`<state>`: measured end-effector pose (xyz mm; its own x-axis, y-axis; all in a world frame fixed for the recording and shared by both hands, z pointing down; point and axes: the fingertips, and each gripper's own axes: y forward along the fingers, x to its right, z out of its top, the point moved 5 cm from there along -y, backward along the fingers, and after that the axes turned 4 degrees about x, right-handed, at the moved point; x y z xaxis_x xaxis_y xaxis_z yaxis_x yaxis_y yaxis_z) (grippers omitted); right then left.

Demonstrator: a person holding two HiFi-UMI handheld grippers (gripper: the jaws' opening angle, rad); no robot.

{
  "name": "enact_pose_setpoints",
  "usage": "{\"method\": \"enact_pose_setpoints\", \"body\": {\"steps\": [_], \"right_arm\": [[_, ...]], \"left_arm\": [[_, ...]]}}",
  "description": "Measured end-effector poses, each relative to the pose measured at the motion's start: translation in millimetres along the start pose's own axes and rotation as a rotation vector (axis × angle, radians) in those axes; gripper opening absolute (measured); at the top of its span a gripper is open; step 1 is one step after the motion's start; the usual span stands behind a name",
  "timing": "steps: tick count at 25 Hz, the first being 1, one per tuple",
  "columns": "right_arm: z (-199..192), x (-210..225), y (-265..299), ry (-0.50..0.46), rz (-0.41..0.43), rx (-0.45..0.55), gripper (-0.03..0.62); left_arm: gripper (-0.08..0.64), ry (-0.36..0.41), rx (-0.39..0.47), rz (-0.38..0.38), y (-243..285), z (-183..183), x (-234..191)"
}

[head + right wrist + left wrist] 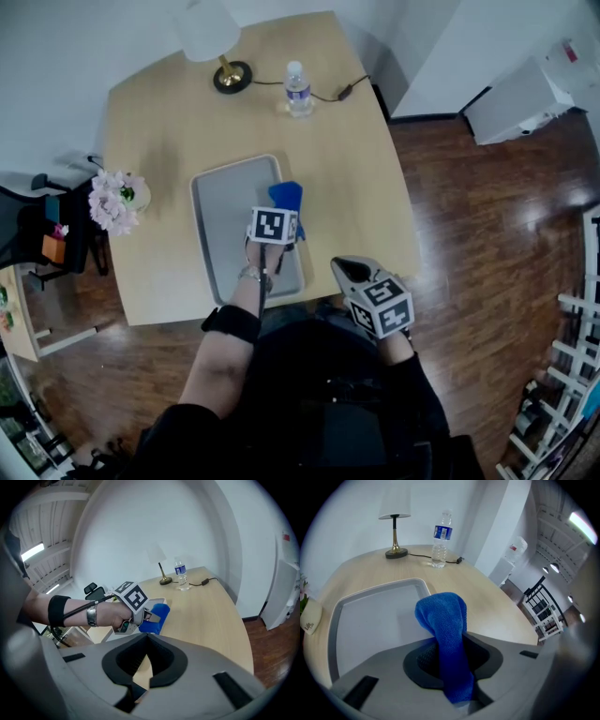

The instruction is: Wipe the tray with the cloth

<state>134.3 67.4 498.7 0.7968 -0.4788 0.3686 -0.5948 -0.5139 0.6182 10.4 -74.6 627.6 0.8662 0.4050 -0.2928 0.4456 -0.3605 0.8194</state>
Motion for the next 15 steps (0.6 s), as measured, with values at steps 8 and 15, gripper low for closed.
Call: {"method": "enact_pose_setpoints", "body": {"steps": [8,15], "right_arm": [[-14.2,-9.0,-10.6,-0.033,0.015,0.010,0.006],[-30.8,-15.2,-23.9,-0.056,0.015,-0.001,0.006]], "left_arm": [[0.107,0.033,-0.047,-0.017,-17.0,-59.8,27.5],[0.107,0.064,-0.073,-0.015,-32.1,-103.7,47.7]]}}
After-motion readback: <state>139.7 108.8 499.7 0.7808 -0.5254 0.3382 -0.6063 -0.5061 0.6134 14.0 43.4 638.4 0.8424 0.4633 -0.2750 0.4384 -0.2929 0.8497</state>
